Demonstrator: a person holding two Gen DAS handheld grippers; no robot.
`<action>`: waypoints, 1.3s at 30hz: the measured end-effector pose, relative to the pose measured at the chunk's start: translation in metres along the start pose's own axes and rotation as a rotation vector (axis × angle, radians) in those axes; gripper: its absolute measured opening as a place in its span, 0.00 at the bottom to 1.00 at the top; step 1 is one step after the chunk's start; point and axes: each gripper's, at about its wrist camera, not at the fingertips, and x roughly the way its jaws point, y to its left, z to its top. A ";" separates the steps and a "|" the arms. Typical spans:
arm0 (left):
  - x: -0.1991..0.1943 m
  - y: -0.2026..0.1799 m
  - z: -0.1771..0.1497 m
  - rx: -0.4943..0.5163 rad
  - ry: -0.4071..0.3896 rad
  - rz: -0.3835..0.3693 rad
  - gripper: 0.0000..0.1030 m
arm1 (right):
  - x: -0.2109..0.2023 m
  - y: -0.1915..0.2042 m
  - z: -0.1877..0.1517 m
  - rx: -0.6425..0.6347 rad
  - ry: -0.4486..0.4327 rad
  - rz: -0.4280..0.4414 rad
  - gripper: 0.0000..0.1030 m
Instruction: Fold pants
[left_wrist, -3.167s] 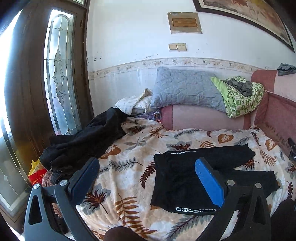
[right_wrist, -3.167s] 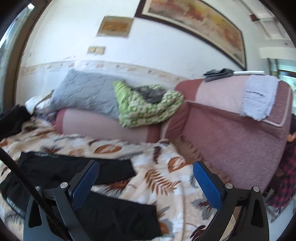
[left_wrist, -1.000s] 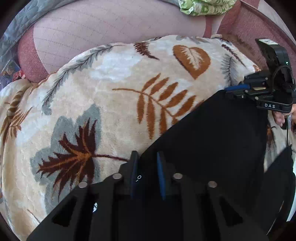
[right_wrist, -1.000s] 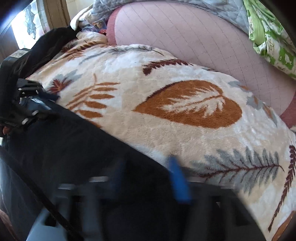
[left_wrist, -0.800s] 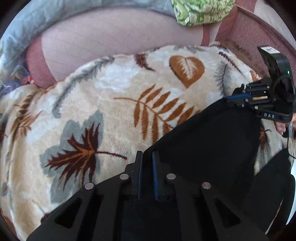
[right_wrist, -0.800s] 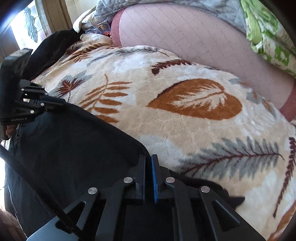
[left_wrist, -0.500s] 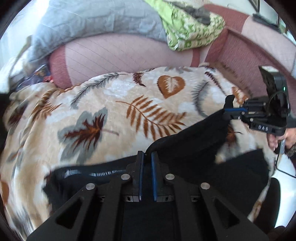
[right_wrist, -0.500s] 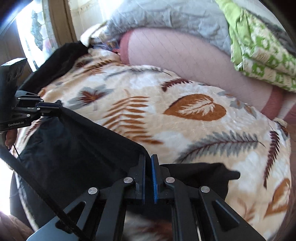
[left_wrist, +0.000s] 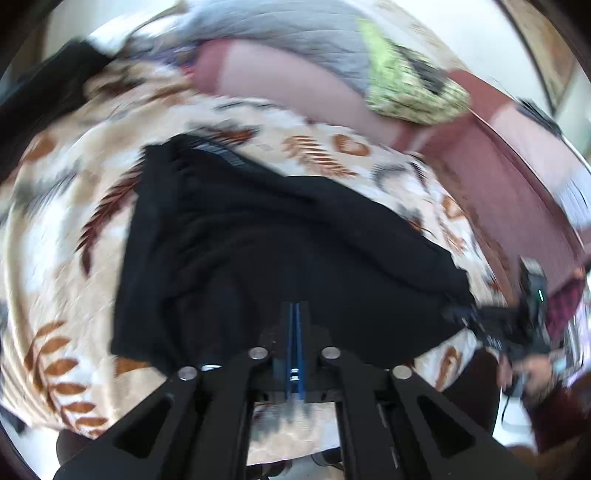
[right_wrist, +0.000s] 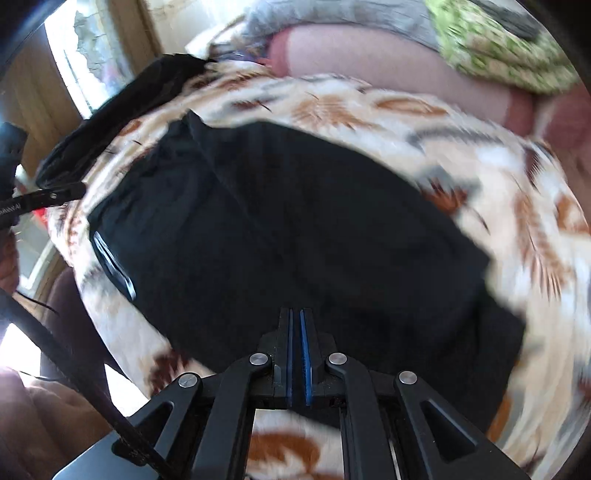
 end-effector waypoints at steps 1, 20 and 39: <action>0.001 0.009 0.007 -0.042 -0.001 0.006 0.24 | -0.002 -0.001 -0.005 0.022 -0.001 -0.004 0.05; 0.143 0.083 0.163 -0.436 0.074 -0.081 0.72 | -0.045 -0.095 -0.029 0.711 -0.259 0.236 0.49; 0.069 0.081 0.146 -0.450 -0.018 -0.088 0.06 | -0.025 -0.082 0.021 0.576 -0.186 0.068 0.07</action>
